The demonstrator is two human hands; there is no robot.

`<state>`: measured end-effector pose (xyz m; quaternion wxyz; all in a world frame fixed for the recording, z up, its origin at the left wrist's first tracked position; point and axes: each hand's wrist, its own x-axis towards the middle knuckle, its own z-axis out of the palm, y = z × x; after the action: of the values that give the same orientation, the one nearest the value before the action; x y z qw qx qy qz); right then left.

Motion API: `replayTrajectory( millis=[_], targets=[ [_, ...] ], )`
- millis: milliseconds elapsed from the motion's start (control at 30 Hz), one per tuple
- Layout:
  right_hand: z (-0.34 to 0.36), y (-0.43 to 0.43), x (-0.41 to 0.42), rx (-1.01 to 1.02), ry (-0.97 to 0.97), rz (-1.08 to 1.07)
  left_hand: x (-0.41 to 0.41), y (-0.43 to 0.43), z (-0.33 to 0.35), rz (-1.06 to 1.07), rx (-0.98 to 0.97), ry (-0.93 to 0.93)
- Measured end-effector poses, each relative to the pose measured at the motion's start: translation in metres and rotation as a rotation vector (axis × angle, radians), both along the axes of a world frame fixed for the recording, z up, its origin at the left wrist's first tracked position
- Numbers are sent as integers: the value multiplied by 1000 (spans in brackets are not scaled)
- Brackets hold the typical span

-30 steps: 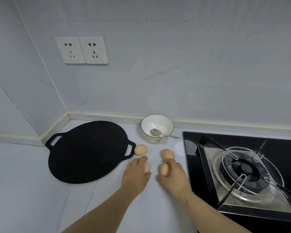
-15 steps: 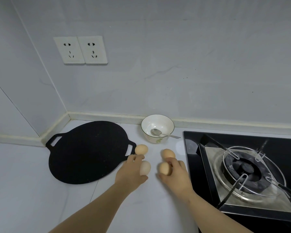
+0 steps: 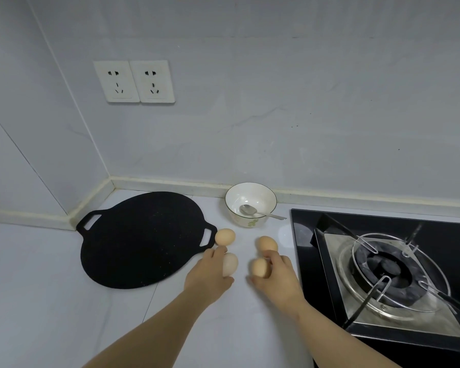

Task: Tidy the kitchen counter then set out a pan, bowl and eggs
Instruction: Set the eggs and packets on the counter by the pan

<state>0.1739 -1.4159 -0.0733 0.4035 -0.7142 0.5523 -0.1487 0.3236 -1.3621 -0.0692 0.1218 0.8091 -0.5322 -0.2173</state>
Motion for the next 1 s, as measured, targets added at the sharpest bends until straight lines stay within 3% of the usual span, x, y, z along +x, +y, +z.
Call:
replayTrajectory(
  millis=[200,467,700,1000],
  targets=[
    [1,4,-2,-4,36,-7,1,7,1,4,-2,-9],
    [21,28,15,-227,9,-26,11,34,20,96,-166,45],
    [27,79,70,-179,-80,194,62,99,30,270,-232,58],
    [15,164,146,-33,-22,577,113,208,31,491,-213,-33]
  ],
)
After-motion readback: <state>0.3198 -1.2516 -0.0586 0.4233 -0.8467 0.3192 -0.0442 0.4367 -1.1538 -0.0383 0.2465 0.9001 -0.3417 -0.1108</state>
